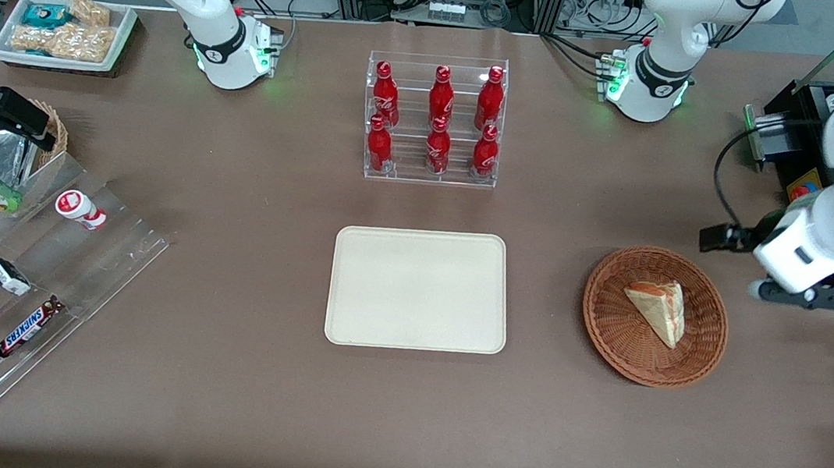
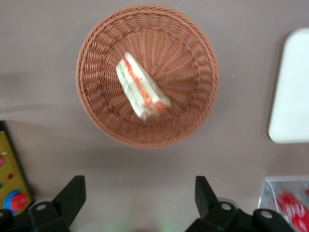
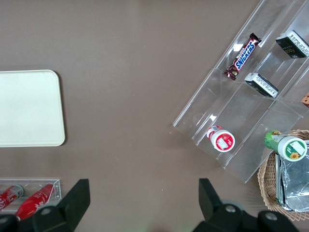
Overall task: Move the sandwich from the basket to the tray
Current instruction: 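Lower the open left gripper and grasp the sandwich wedge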
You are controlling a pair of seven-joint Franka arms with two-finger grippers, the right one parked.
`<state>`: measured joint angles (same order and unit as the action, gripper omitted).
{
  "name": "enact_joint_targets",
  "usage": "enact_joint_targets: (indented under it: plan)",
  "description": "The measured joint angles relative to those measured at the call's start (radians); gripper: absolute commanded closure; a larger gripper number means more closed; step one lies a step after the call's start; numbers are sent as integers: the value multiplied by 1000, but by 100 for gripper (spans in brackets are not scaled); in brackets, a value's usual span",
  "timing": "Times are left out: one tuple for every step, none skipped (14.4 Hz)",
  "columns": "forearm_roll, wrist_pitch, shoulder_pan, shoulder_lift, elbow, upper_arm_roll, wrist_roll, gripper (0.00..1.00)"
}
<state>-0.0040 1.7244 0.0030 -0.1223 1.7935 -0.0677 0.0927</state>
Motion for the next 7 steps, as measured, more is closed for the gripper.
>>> enact_joint_targets:
  plan:
    - [0,81,0,-5,59,0,36,0]
    - [0,164,0,-8,119,-1,70,0]
    - [0,239,0,-10,173,-2,104,0]
    - [0,312,0,-11,221,-2,153,0]
    - [0,383,0,-13,267,-2,220,0]
    - [0,446,0,-17,305,-2,296,0]
    - [0,504,0,-24,336,-2,373,0]
